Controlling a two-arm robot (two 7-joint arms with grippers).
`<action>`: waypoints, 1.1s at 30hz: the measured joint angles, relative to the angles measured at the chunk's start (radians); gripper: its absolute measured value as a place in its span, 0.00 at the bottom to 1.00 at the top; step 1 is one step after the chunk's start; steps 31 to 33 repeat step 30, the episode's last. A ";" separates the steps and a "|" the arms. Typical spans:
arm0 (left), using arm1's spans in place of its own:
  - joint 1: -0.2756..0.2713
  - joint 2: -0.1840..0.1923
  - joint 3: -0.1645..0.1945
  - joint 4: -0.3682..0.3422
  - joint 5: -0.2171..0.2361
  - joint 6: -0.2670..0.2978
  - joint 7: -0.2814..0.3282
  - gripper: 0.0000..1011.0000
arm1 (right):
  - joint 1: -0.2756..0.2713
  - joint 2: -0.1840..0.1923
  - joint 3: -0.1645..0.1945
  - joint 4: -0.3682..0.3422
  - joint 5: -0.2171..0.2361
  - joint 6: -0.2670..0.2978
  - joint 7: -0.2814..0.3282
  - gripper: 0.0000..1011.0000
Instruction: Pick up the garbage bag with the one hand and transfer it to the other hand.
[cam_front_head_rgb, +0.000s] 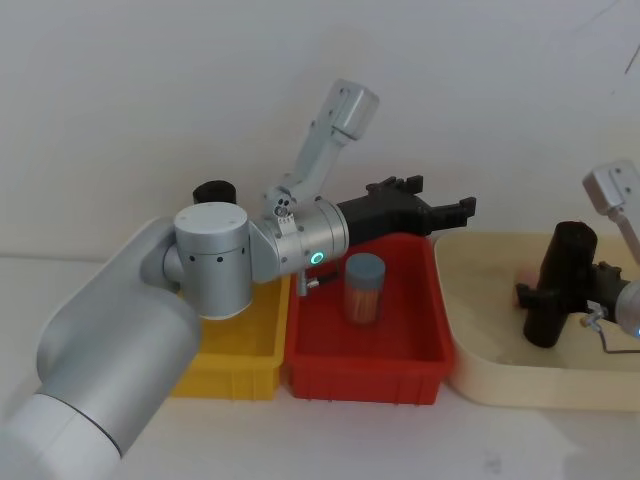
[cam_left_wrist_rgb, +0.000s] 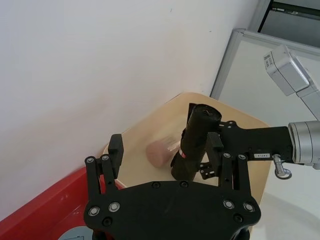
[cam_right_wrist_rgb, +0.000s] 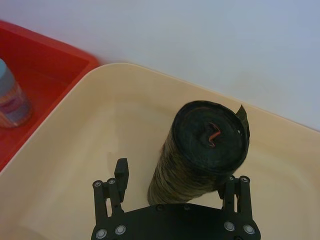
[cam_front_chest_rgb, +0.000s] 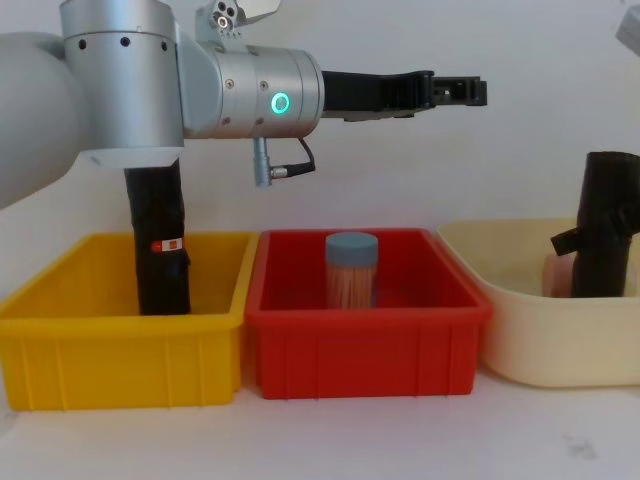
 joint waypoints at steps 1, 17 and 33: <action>0.000 0.000 0.000 0.000 0.000 0.000 0.000 0.99 | -0.004 0.000 0.004 -0.005 -0.002 0.002 -0.005 0.99; 0.000 0.000 0.000 0.000 0.000 0.000 0.000 0.99 | -0.089 0.019 0.081 -0.125 -0.015 0.059 -0.095 0.99; 0.000 0.000 0.000 0.000 0.000 0.000 0.000 0.99 | -0.129 0.031 0.118 -0.185 -0.021 0.087 -0.131 0.99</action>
